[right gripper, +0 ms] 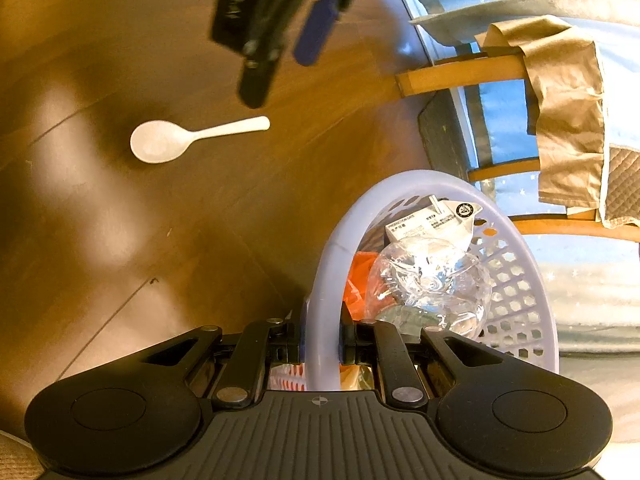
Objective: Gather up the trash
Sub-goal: 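Move the left tool back over the white plastic spoon, then lower the open left tool around the spoon bowl and close it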
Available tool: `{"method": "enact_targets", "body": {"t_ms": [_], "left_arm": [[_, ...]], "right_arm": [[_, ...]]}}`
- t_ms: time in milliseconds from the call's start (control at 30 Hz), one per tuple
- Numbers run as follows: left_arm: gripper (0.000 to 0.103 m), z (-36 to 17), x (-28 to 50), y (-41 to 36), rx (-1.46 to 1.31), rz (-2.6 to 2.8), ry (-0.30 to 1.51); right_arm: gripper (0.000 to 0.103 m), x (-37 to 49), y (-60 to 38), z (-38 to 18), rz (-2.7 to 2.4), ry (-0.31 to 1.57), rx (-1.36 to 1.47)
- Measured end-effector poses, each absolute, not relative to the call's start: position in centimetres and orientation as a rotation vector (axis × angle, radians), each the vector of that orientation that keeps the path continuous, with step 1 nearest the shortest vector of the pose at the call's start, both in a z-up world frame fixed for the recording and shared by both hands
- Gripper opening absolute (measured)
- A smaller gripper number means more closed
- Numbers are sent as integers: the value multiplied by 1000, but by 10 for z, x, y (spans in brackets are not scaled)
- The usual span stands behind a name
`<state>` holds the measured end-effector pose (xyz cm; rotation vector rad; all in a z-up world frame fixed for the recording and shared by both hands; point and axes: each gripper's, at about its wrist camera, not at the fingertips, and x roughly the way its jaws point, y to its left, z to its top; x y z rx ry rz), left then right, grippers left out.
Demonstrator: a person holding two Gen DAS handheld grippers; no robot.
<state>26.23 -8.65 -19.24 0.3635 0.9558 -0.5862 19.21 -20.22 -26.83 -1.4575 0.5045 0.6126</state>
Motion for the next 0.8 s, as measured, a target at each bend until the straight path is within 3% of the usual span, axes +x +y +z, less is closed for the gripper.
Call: {"method": "enact_targets", "body": {"t_ms": [800], "left_arm": [[55,-269,215,-103,280,-539,1090]], "right_arm": [[7,197,-206,-283,624,567,-1453]]}}
